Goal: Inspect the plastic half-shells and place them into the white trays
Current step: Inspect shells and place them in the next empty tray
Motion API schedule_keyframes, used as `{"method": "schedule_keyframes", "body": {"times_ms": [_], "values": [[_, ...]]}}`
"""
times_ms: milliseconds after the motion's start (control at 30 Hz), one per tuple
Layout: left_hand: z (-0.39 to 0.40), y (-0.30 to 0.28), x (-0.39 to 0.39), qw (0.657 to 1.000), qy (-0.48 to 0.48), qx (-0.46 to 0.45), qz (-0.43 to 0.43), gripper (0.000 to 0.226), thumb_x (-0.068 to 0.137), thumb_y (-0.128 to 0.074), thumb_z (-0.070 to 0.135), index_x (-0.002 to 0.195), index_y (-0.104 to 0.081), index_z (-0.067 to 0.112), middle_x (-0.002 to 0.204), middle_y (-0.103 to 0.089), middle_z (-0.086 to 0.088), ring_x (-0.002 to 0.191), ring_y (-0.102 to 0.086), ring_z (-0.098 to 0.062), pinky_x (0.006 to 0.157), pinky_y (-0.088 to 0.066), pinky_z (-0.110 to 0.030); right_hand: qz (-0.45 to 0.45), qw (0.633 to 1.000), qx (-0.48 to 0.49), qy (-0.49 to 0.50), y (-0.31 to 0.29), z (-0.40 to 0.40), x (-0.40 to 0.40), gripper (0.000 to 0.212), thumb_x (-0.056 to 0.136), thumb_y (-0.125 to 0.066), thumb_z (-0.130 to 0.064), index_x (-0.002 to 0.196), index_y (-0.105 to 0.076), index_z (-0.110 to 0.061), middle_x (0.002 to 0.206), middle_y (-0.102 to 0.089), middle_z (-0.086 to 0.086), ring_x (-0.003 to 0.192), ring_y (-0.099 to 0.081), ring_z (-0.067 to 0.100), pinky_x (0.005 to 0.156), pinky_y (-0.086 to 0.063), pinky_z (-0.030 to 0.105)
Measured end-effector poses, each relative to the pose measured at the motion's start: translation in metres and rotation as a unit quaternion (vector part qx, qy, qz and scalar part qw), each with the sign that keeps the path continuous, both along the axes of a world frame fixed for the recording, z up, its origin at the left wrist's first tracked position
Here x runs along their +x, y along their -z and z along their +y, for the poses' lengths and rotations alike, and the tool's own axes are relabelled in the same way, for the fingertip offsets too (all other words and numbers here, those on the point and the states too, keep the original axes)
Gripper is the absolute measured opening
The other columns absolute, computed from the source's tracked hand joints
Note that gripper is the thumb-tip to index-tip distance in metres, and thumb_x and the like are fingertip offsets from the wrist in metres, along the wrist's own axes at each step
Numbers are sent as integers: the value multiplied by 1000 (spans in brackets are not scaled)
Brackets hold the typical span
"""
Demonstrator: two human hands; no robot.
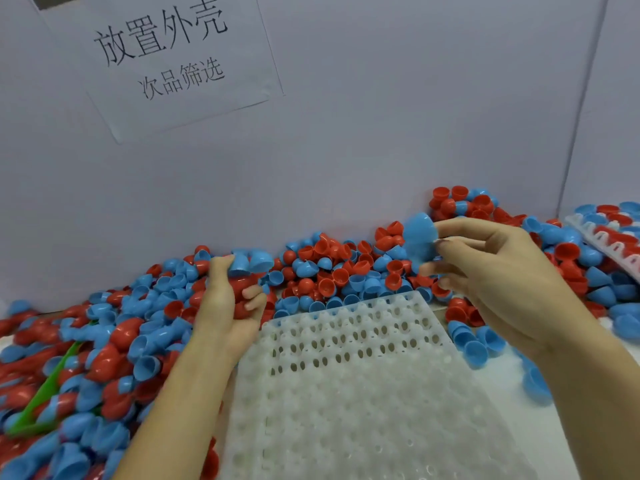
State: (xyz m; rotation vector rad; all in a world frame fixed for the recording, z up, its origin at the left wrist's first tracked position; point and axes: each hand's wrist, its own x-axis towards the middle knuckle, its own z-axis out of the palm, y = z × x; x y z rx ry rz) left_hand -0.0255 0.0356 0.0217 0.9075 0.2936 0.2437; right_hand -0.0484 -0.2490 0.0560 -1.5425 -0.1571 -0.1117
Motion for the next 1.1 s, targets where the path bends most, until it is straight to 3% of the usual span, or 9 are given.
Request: {"method": "schedule_keyframes", "body": {"times_ms": [167, 333, 433, 667, 767, 867, 967, 1033, 1100], "values": [[-29, 35, -69, 993, -15, -112, 22, 35, 92, -52, 21, 58, -48, 20, 57, -38, 7, 40, -31, -3, 32, -25, -15, 59, 996, -35, -61, 36, -9, -19, 27, 100, -54, -18, 89, -79, -18, 89, -76, 7, 72, -73, 21, 60, -57, 21], [-59, 52, -97, 993, -10, -102, 65, 25, 93, -55, 22, 69, -48, 17, 54, -41, 6, 37, -33, -3, 32, -27, -15, 58, 980, -181, -58, 73, -29, -49, 30, 81, -59, -52, 79, -79, -30, 78, -75, -5, 63, -69, 13, 55, -53, 19], [-68, 49, -102, 994, 0, -94, 48, 30, 93, -54, 22, 63, -49, 18, 54, -41, 5, 38, -34, -4, 33, -27, -15, 39, 982, -175, -62, 73, -42, -50, 36, 72, -65, -59, 78, -79, -26, 72, -73, 1, 56, -57, 20, 48, -43, 17], [-101, 60, -120, 992, 79, -83, 60, 21, 90, -57, 24, 70, -56, 19, 63, -53, 4, 38, -36, -5, 32, -30, -16, 32, 973, -187, -133, 73, -49, -53, 5, 78, -80, -26, 74, -79, -24, 78, -75, 4, 68, -71, 13, 47, -45, 17], [-113, 62, -124, 988, 144, -34, 51, 12, 75, -63, 27, 76, -54, 19, 62, -61, 4, 36, -38, -5, 32, -32, -15, 22, 972, -187, -143, 77, -47, -53, 14, 81, -74, -13, 72, -78, -23, 81, -76, 2, 77, -75, 17, 48, -47, 16], [-109, 60, -117, 985, 154, 13, 70, 27, 67, -64, 32, 84, -49, 17, 75, -72, -4, 34, -38, -5, 31, -31, -14, 23, 975, -170, -140, 78, -48, -49, 23, 81, -76, -1, 74, -72, -23, 81, -74, 1, 69, -71, 17, 51, -48, 18], [-98, 57, -107, 988, 136, 6, 77, 16, 67, -65, 31, 73, -59, 18, 67, -59, 0, 34, -38, -4, 30, -31, -13, 48, 978, -161, -124, 77, -49, -48, 34, 77, -75, 6, 85, -60, -23, 86, -73, 2, 57, -64, 17, 52, -49, 20], [-95, 56, -104, 989, 133, -3, 70, 12, 68, -65, 31, 67, -62, 19, 65, -57, 1, 34, -38, -3, 31, -31, -13, 38, 973, -188, -128, 70, -50, -52, 35, 78, -73, 5, 89, -59, -25, 84, -72, 1, 58, -64, 13, 53, -50, 20], [-96, 57, -105, 989, 133, 5, 71, 20, 68, -65, 31, 78, -55, 18, 77, -65, -4, 34, -38, -4, 31, -31, -13, 10, 954, -266, -142, 59, -53, -59, 30, 78, -73, -6, 89, -60, -31, 84, -72, -6, 68, -69, 12, 61, -56, 23]]}}
